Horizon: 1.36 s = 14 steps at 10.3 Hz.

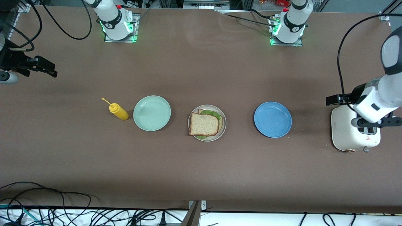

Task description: Make sandwich on beige plate with both arms

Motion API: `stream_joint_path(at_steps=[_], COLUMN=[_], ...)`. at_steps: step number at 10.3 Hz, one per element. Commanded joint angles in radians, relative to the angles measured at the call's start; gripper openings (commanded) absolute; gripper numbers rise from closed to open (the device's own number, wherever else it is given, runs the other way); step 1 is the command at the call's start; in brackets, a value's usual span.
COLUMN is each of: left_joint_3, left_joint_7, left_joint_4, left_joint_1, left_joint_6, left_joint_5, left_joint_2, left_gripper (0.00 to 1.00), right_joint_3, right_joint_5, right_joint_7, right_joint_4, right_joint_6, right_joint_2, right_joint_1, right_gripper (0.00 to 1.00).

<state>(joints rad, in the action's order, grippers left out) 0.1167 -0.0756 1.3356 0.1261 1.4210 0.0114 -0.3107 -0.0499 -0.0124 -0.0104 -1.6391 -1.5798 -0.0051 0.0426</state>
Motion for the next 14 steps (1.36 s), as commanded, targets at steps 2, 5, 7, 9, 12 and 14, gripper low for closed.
stream_joint_path(at_steps=[2,5,7,9,12,14], left_joint_3=[-0.026,-0.049,-0.069,-0.069,-0.071,-0.071], left_joint_7=[-0.016,-0.012,-0.012,-0.019,-0.021,-0.021], left_joint_4=[0.213,0.272,0.274,0.251,0.212,0.212], left_joint_1=[0.0,-0.022,-0.039,-0.028,-0.023,-0.023], left_joint_6=[0.013,0.024,0.027,0.027,0.021,0.024], left_joint_5=[-0.036,-0.036,-0.034,-0.031,-0.025,-0.024], left_joint_2=[0.18,0.248,0.26,0.251,0.24,0.236], left_gripper=[1.0,1.0,1.0,1.0,1.0,1.0], right_joint_3=[-0.001,-0.001,-0.001,-0.001,-0.001,-0.001], right_joint_5=[0.018,0.02,0.019,0.018,0.018,0.02], right_joint_7=[-0.014,-0.013,-0.013,-0.013,-0.013,-0.013], right_joint_4=[0.033,0.048,0.048,0.048,0.048,0.048], right_joint_6=[-0.002,-0.006,-0.008,-0.006,-0.008,-0.008], right_joint_2=[0.03,0.039,0.039,0.039,0.039,0.039], right_joint_1=[0.002,0.01,0.01,0.01,0.011,0.011], right_gripper=[1.0,1.0,1.0,1.0,1.0,1.0])
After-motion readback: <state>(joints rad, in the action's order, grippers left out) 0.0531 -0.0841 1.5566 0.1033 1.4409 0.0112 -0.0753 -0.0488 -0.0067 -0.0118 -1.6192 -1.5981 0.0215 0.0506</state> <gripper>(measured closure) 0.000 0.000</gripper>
